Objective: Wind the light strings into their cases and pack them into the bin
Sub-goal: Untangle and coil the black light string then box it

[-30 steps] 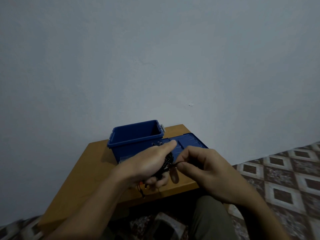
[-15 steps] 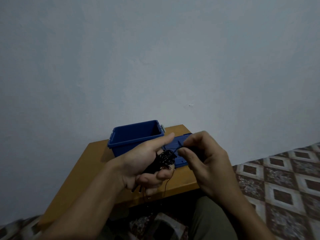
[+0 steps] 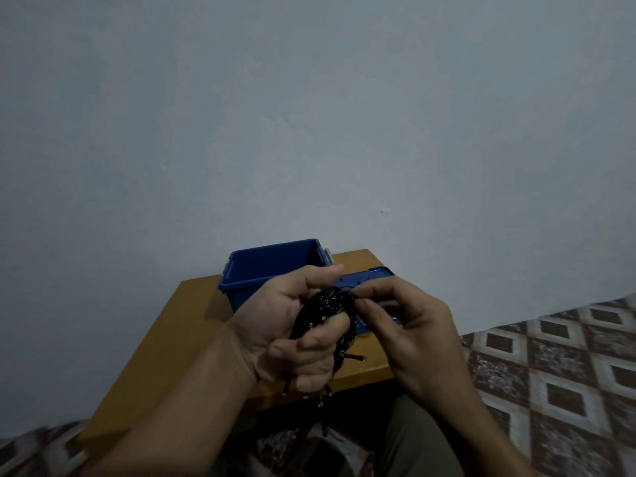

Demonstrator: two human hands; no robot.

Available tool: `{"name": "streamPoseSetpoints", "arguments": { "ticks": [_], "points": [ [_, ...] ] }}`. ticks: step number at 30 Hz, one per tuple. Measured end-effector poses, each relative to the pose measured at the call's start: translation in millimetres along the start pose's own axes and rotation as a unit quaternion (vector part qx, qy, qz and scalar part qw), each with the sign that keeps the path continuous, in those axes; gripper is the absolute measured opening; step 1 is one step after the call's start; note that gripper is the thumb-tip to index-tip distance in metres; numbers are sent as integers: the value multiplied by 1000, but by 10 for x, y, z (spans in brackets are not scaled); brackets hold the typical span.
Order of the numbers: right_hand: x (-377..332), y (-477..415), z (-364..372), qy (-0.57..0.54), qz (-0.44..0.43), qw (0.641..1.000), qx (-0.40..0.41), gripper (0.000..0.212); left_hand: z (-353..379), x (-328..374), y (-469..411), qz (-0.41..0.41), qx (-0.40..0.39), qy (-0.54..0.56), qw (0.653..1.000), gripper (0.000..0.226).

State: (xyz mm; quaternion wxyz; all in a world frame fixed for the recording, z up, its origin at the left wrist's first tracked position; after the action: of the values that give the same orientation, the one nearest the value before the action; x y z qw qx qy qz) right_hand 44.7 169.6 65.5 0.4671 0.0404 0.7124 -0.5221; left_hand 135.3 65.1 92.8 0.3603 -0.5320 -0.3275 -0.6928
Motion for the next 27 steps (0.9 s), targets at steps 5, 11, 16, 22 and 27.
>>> {"name": "streamPoseSetpoints", "arguments": {
  "ticks": [5,11,16,22,27],
  "points": [
    [-35,6,8,-86,27,996,-23,17,31,-3,-12,39,-52,33,997,73],
    [-59,7,100,-110,87,986,-88,31,-38,5,-4,66,-23,35,997,76],
    [-73,22,158,-127,112,974,-152,29,-120,-39,42,60,28,22,998,73],
    [32,-16,250,-105,106,979,-139,29,-218,-59,134,52,81,-3,995,71],
    [103,-79,349,-109,128,975,-146,29,-252,-27,221,60,96,-2,994,71]
  ]
}}
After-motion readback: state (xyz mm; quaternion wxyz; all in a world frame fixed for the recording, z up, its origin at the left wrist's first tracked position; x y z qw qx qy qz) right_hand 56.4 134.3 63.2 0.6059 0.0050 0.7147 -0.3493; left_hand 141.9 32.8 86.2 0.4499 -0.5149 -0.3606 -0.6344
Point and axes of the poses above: each hand's wrist, its own y-axis away from the middle knuckle, its own z-axis out of the palm, x = y × z, the point moved 4 cm from there along -y, towards the middle knuckle, and after that the axes turned 8 degrees about -y, right-handed, at the moved point
